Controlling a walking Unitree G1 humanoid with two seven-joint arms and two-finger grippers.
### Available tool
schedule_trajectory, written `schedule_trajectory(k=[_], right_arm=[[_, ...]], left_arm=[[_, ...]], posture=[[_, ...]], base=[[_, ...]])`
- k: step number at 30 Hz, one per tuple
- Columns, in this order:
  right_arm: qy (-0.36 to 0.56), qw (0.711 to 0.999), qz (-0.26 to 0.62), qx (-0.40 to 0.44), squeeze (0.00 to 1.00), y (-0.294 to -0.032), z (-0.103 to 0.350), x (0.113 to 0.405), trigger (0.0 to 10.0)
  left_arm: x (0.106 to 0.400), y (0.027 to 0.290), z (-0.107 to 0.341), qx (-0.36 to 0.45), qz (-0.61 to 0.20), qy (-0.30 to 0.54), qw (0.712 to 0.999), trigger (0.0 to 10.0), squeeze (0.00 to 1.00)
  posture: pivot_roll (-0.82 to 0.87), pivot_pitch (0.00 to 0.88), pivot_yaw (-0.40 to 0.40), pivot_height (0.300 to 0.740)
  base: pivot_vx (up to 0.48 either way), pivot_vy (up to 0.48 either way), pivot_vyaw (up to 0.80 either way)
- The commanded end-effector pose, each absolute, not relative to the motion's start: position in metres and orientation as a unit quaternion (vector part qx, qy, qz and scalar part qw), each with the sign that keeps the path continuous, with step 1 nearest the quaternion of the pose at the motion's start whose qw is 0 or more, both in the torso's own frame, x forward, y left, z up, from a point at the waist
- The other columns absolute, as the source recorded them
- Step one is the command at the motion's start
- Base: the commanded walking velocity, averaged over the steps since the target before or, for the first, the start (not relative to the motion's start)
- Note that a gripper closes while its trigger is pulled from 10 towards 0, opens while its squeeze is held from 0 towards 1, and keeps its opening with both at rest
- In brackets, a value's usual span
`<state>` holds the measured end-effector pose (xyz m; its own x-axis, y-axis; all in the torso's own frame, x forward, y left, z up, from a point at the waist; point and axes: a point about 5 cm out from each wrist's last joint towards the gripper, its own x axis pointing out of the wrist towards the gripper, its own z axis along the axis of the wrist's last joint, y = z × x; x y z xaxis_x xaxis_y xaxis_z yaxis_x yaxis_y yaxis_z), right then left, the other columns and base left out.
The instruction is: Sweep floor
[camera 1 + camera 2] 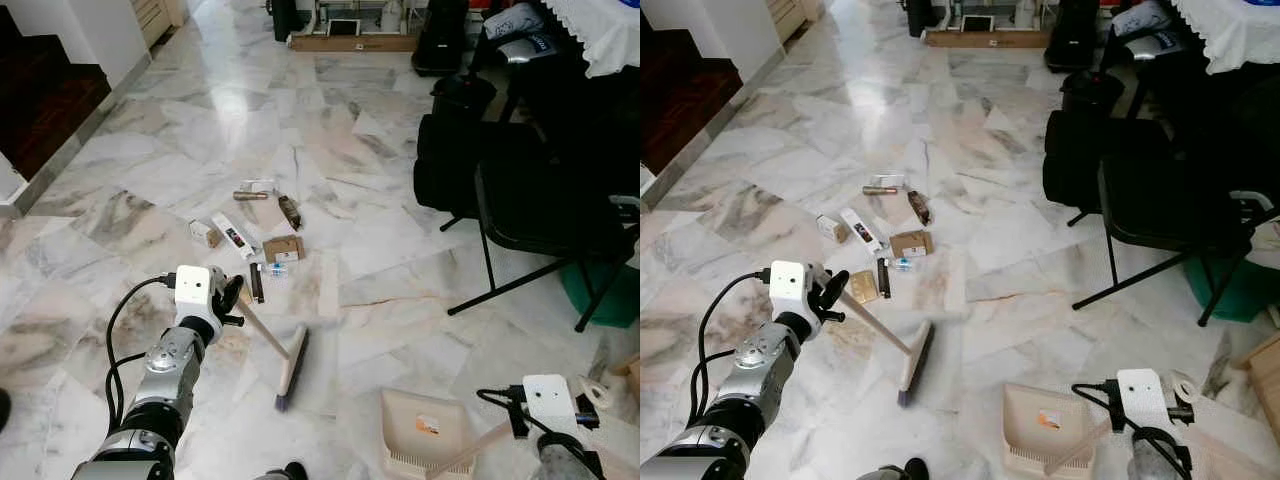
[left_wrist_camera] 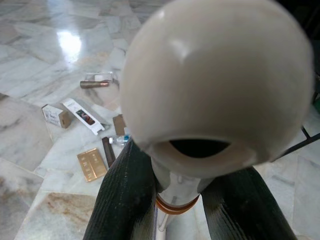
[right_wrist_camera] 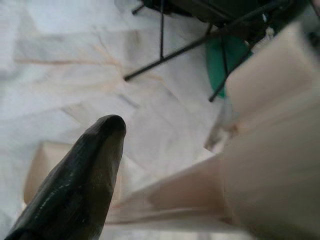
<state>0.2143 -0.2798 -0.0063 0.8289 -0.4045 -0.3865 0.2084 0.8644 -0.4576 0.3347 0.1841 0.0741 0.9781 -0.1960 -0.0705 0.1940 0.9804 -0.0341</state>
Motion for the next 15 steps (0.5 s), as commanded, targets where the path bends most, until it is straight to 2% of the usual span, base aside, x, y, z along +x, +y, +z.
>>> schedule_trajectory(k=[1,2,3,4,5,10,15], right_arm=[[0.228,0.94,-0.158,-0.201,0.0,-0.279,-0.002,0.217,10.0],[0.22,0.944,-0.155,-0.192,0.0,-0.278,0.0,0.218,5.8],[0.21,0.948,-0.154,-0.181,0.0,-0.277,0.002,0.22,3.9],[0.21,0.948,-0.154,-0.181,0.0,-0.277,0.002,0.22,3.9],[0.207,0.949,-0.153,-0.18,0.0,-0.277,0.003,0.221,0.0],[0.204,0.952,-0.148,-0.174,0.0,-0.277,0.004,0.222,0.0],[0.176,0.968,-0.11,-0.143,0.0,-0.272,0.01,0.227,0.0]], left_arm=[[0.336,0.187,0.078,-0.006,-0.095,0.03,0.995,10.0,0.0],[0.336,0.187,0.078,-0.006,-0.095,0.03,0.995,10.0,0.0],[0.337,0.187,0.078,-0.006,-0.094,0.029,0.995,10.0,0.0],[0.337,0.187,0.078,-0.006,-0.094,0.029,0.995,10.0,0.0],[0.337,0.187,0.078,-0.007,-0.094,0.029,0.995,10.0,0.0],[0.337,0.187,0.078,-0.007,-0.095,0.03,0.995,10.0,0.0],[0.337,0.187,0.078,-0.006,-0.095,0.029,0.995,10.0,0.0]], posture=[[0.04,0.105,0.068,0.74],[0.04,0.105,0.068,0.74],[0.04,0.105,0.067,0.74],[0.04,0.105,0.067,0.74],[0.04,0.105,0.068,0.74],[0.04,0.105,0.068,0.74],[0.04,0.099,0.067,0.74]], base=[[0.0,0.0,0.0],[0.0,0.0,0.0],[0.0,0.0,0.0],[0.0,0.0,0.0],[0.0,0.0,0.0],[0.0,0.0,0.0],[0.0,0.0,0.0]])
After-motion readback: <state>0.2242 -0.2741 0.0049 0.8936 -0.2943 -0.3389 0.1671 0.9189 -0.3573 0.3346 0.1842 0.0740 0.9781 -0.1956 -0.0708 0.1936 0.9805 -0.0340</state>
